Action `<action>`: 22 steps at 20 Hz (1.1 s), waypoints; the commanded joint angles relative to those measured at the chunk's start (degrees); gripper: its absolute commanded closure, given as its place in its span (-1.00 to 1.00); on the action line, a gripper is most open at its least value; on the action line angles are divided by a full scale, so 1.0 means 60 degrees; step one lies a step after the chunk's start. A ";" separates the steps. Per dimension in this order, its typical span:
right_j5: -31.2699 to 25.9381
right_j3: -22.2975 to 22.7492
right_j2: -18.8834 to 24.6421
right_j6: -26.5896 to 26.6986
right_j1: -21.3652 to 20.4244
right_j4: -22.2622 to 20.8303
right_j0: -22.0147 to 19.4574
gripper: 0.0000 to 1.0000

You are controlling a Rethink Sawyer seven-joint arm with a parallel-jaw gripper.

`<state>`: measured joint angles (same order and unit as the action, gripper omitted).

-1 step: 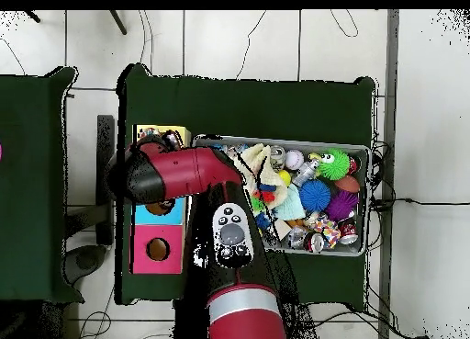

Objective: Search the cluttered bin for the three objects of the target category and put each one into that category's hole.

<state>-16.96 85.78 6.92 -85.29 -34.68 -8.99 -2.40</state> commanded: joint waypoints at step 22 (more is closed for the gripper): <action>-0.2351 0.0258 -0.0611 -0.1081 0.1104 0.0577 -0.0084 1.00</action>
<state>-19.94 83.53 0.39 -85.29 -33.09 -6.94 -0.47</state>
